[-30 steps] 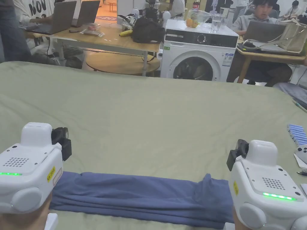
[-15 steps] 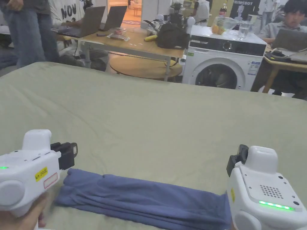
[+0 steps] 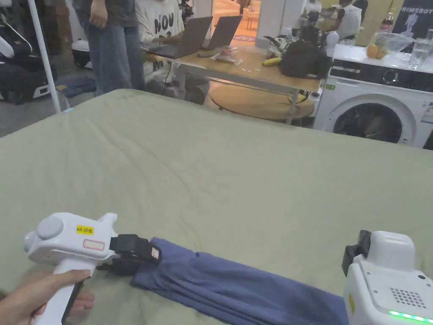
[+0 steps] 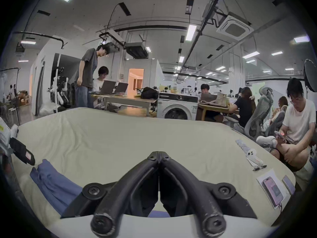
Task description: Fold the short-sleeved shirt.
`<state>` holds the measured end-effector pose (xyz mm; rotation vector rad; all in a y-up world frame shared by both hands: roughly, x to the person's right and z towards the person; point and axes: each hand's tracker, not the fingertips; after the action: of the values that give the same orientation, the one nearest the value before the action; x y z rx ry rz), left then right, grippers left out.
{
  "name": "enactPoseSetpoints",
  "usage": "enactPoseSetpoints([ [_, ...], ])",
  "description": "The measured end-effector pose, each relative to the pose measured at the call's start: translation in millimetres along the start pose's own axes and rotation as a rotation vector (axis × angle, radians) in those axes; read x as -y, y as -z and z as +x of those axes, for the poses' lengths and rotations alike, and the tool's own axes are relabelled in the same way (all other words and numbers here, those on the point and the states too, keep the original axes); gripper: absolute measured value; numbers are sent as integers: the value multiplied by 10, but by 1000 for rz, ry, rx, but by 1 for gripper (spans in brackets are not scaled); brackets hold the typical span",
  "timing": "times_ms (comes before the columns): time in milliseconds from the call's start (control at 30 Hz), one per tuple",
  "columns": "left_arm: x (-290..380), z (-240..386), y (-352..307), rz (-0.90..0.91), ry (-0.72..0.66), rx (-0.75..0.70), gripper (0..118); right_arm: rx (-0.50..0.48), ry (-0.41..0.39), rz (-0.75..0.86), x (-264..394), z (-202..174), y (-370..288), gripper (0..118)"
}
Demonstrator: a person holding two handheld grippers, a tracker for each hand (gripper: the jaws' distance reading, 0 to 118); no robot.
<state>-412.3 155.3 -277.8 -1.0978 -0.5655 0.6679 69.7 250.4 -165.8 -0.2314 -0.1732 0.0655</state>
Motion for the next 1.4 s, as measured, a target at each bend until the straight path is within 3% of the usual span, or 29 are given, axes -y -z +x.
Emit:
enactPoseSetpoints([
  [100, 35, -76, 100, -16, -124, 260, 65, -6, -8, -9, 13, -7, 19, 0],
  [200, 61, -81, 241, -72, -131, 314, 65, -6, -9, -14, 23, -11, 27, 0],
  [300, 113, -83, 387, -44, -166, 209, 64, -10, -1, -27, 39, 0, 54, 0],
  [367, 184, 7, 321, -33, -172, 235, 42, -12, -3, -36, 63, 10, 79, 0],
  [433, 206, 112, 270, -7, -158, 226, 6, -12, -4, -42, 75, 23, 103, 0],
  [533, 86, -8, 260, 30, -138, 174, 4, -2, -14, -41, 78, 18, 146, 0],
  [800, 88, 217, -155, 110, -94, 235, 3, -20, -16, -60, 102, -34, 265, 0],
  [967, -33, 191, -504, 146, -54, 165, 3, -43, -13, -62, 89, -76, 249, 0],
  [1133, -47, 445, -723, 195, 45, -31, 3, -61, -6, -52, 28, -102, 220, 0],
  [1400, 173, 1480, -448, 150, 260, -203, 3, -73, 9, -52, 6, -61, 198, 0],
])
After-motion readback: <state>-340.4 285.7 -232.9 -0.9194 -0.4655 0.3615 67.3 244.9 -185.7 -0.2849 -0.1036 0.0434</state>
